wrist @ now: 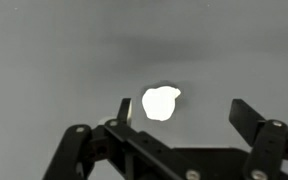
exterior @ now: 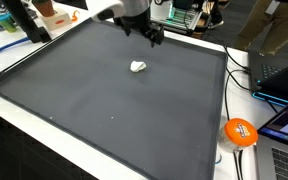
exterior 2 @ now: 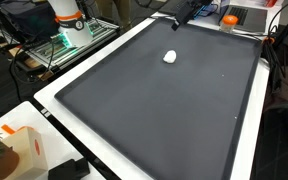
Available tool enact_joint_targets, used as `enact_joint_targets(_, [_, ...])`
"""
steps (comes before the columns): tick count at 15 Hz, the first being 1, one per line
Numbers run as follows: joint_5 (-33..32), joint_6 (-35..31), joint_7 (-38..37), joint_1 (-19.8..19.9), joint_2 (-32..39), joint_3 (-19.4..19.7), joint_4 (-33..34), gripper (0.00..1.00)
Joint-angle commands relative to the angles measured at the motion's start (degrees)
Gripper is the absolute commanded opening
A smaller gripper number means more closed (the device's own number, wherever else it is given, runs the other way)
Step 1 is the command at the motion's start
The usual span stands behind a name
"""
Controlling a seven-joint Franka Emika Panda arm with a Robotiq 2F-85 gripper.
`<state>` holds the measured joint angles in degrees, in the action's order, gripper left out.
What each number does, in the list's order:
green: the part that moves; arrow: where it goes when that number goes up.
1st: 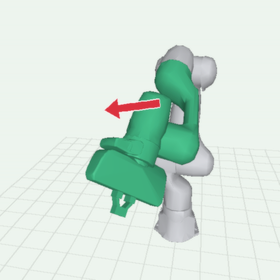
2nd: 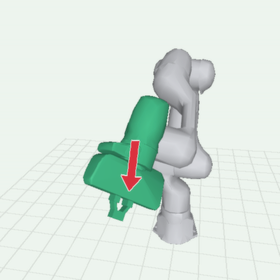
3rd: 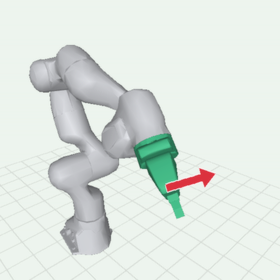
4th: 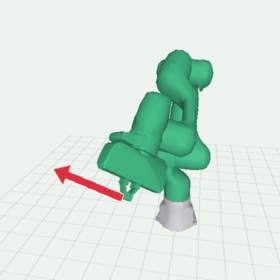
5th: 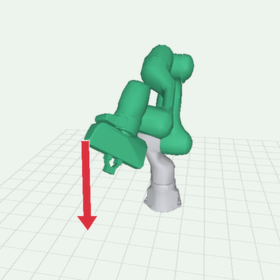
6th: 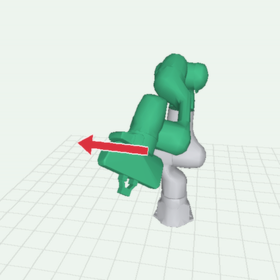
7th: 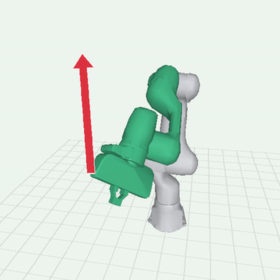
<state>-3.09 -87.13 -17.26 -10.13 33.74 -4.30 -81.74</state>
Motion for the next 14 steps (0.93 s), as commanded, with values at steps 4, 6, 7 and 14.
enact_joint_targets(4, [1.3, 3.2, 0.7, 0.3, 8.3, 1.6, 8.2, 1.0])
enact_joint_targets(6, [1.7, 3.9, -1.2, 0.1, 9.9, 2.0, 10.1, 1.0])
enact_joint_targets(7, [1.0, 3.8, -3.1, -0.3, 10.7, 2.9, 10.7, 1.0])
enact_joint_targets(14, [4.9, 15.6, -0.4, 3.3, 18.7, 3.2, 17.8, 1.0])
